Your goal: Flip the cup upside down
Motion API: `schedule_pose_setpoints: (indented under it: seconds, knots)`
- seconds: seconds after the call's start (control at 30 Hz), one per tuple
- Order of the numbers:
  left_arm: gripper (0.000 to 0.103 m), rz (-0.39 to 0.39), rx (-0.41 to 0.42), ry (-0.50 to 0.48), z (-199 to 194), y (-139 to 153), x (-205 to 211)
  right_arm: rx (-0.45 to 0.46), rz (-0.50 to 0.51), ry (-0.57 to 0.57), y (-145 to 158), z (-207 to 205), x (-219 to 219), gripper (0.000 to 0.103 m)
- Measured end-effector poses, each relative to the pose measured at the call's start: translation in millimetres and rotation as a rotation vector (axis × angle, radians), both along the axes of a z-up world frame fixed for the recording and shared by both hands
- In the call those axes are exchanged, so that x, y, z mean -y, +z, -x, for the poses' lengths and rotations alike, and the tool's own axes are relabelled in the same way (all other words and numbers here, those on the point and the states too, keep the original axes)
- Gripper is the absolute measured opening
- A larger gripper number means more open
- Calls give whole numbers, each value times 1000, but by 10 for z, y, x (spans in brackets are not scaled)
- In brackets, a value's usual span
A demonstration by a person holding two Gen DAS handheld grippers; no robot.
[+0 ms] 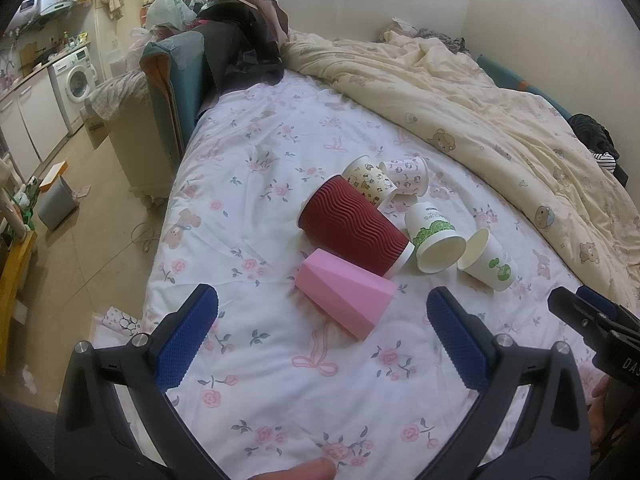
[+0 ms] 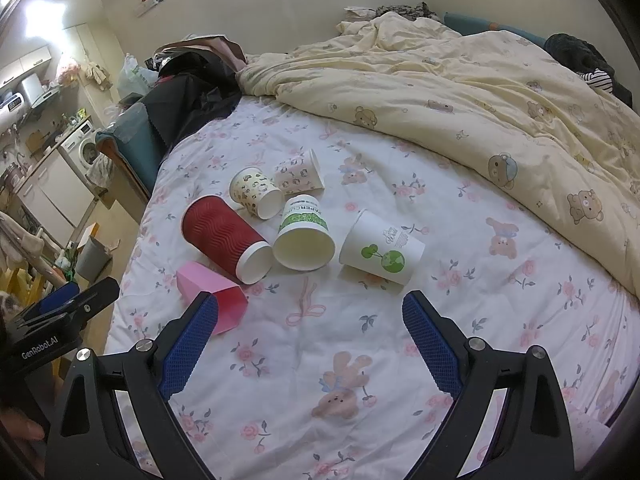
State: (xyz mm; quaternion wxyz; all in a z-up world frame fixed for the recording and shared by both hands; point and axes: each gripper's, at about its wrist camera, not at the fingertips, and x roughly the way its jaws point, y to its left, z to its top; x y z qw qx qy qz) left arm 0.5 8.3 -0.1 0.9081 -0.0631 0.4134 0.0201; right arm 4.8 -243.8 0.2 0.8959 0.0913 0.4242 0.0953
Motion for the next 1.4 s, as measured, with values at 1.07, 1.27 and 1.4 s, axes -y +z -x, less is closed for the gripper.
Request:
schedule_pose_setpoints:
  seconds: [1.07,1.27,1.4]
  knots:
    - [103,4,5,-2,-1,4,-5,-4,2,5,8,2,-20,96]
    - [103,0,7,-2,1,-3,-18,-4,3,5,8,3,-22,96]
    - [103,0,5,1,10,-5,-23,-8,4,9,6,3,-30,96]
